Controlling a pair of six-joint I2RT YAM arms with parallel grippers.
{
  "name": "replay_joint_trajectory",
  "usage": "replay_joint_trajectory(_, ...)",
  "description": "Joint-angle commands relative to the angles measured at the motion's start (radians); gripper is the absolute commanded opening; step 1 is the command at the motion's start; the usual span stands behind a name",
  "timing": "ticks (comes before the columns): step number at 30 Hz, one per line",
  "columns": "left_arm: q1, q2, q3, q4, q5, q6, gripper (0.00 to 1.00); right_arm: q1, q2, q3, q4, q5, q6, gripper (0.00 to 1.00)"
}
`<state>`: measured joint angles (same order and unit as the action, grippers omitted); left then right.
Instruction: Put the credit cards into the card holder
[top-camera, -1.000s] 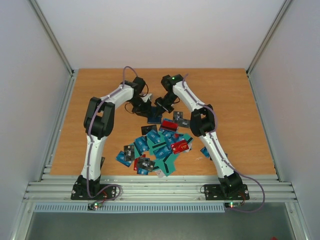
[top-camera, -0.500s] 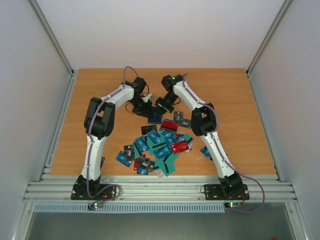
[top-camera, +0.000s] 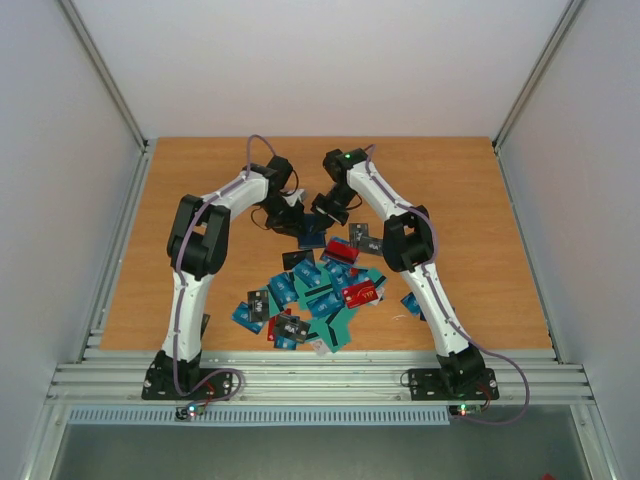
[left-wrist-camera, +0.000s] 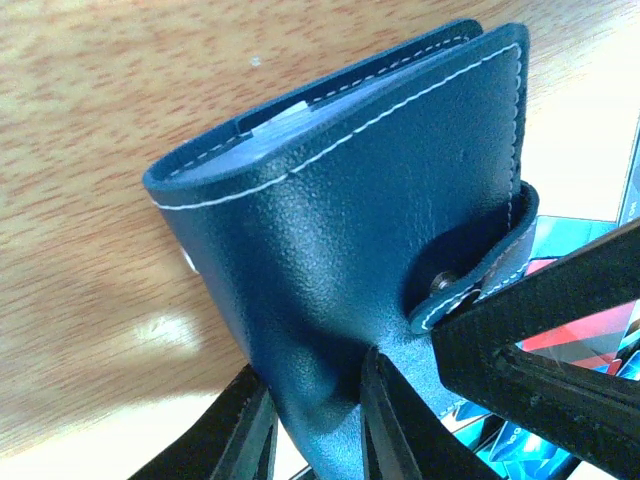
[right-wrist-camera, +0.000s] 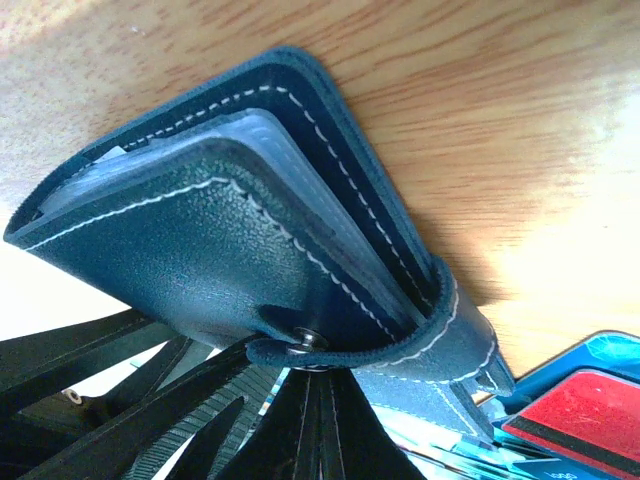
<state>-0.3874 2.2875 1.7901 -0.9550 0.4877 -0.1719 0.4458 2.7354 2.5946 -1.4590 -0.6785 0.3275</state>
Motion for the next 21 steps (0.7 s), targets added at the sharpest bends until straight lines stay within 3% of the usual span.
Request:
replay_joint_trajectory(1,-0.054,0.034,-0.046,-0.135,-0.008,0.012,0.24,-0.021,-0.054,0.002,0.132,0.071,-0.022,0.02)
replay_joint_trajectory(21,-0.054,0.037,-0.039,-0.143,-0.028,0.006,0.24,-0.021,-0.035,-0.002,0.137,0.050,0.000,0.01)
